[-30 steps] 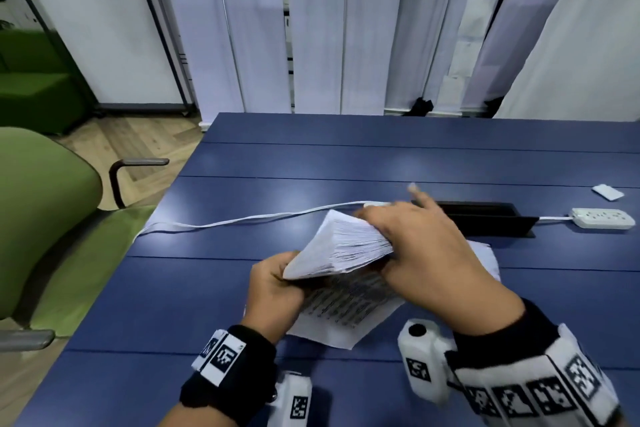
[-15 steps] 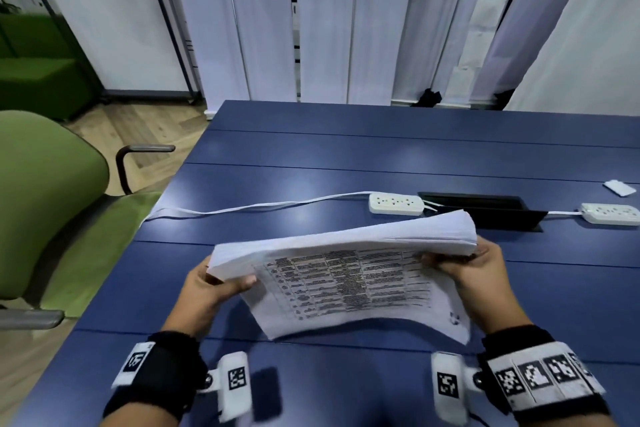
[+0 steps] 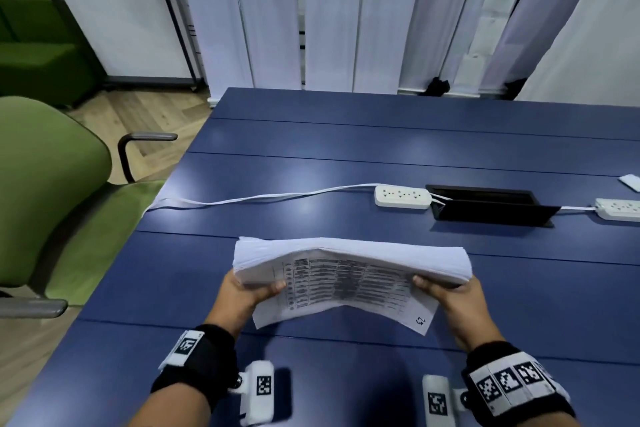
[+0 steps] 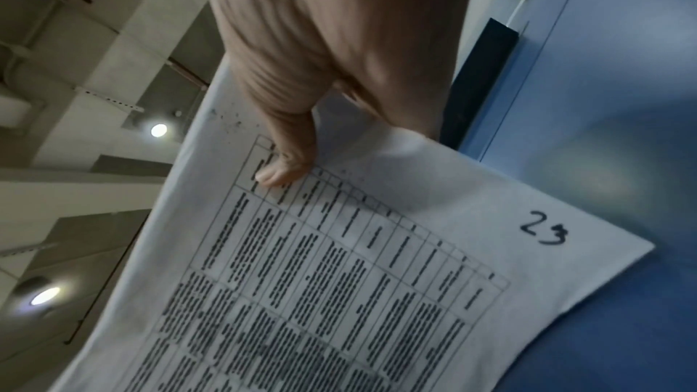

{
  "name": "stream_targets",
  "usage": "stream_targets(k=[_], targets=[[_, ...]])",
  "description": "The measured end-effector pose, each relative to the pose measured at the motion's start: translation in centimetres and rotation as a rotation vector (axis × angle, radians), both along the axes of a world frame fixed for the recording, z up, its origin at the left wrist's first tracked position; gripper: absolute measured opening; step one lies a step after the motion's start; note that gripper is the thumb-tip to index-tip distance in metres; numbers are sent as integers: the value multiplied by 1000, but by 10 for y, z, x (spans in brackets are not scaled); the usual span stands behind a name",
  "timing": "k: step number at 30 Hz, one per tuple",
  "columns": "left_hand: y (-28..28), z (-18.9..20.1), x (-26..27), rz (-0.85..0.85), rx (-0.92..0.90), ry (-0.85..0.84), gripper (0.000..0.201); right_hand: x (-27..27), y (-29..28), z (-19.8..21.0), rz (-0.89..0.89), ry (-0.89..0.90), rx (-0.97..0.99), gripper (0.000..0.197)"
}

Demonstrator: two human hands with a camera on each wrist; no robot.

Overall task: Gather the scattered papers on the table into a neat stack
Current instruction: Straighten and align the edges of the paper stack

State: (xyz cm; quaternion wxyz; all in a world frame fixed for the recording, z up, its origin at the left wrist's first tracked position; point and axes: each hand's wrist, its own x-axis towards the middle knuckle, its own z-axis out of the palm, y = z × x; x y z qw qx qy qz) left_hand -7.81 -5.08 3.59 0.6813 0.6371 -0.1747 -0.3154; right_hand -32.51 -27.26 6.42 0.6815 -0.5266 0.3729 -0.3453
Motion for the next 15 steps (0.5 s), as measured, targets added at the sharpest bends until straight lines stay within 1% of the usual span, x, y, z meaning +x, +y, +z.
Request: stream_targets(k=[1, 2, 3, 4, 5, 6, 7, 8, 9, 10, 12, 13, 14, 15], targets=[[-1, -4, -1, 1, 10, 10, 88, 0, 1, -1, -11, 5, 11, 99], [-3, -7, -1, 11, 14, 10, 85, 0, 1, -1, -19, -4, 16, 104], [-5, -8, 0, 20, 12, 11, 81, 0, 2, 1, -26, -3, 13, 104], [-6, -8, 1, 31, 1, 5, 78, 0, 2, 6, -23, 9, -6, 101], [-6, -7, 3, 30, -8, -7, 76, -1, 2, 11, -12, 31, -35, 91], [-6, -7, 3, 25, -11, -23, 72, -3, 0, 17, -1, 57, -77, 80], [-6, -6, 3, 20, -6, -34, 63, -5, -1, 26, -2, 111, -148, 73], [-5, -5, 2, 17, -14, -40, 54, -6, -4, 34, -9, 192, -255, 73], [-5, -4, 1, 14, -25, -41, 48, -7, -7, 43, -20, 312, -413, 73], [-5, -4, 0, 17, -30, -39, 46, -5, -10, 51, -20, 457, -620, 73], [-6, -2, 0, 16, -30, -32, 45, 5, -6, 67, 34, 767, -1091, 74], [-5, -2, 1, 12, -31, -37, 44, 15, 1, 72, 97, 870, -1240, 76], [-4, -2, 1, 12, -25, -49, 44, 27, 12, 77, 174, 914, -1325, 79], [-3, -1, 0, 16, -19, -64, 43, 41, 24, 79, 254, 917, -1371, 82]])
